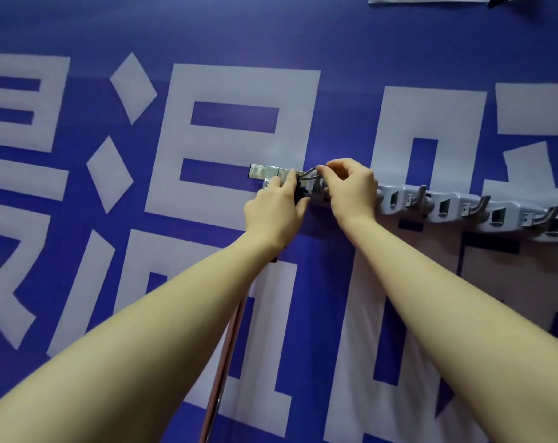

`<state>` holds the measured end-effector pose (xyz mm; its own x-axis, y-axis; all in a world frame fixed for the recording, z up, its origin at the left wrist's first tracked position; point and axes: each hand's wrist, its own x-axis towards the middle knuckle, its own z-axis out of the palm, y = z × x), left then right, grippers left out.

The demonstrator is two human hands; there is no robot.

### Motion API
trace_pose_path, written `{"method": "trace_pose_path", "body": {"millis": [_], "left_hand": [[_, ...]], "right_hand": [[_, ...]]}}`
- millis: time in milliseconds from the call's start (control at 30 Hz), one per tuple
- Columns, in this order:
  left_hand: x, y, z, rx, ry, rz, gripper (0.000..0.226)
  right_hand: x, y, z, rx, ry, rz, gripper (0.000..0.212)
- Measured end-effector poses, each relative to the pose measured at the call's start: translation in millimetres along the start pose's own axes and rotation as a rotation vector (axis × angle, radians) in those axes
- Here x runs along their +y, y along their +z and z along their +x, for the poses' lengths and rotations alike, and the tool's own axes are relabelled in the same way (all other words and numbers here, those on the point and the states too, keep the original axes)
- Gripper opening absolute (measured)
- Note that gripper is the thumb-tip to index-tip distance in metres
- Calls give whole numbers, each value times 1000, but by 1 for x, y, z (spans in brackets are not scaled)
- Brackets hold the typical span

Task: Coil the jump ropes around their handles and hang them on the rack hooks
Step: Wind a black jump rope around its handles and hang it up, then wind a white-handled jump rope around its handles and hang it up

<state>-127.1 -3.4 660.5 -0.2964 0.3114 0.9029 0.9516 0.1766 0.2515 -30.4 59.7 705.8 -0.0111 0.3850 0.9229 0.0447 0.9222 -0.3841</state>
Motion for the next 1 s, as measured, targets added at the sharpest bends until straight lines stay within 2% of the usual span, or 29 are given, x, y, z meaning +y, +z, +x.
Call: {"method": "trace_pose_path", "body": {"millis": [267,367,500,667,900,1000], "left_hand": [[-6,-7,-29,-196,8,40,59],[6,-20,-46,-187,14,15,54],[11,-42,-82,-130,138,4,44],[26,-67,-137,-150,181,-92,47],[51,-82,-226,-304,171,-184,42],[57,-76,-272,-393,138,-215,41]], "right_hand": [[-9,-22,-28,-296,11,-142,27],[-18,-40,-44,-311,39,-179,31],[-21,-77,-71,-336,62,-323,30],[-26,-128,-129,-430,92,-509,29],[-28,-191,-233,-562,151,-602,26],[-18,-211,-277,-611,234,-610,23]]}}
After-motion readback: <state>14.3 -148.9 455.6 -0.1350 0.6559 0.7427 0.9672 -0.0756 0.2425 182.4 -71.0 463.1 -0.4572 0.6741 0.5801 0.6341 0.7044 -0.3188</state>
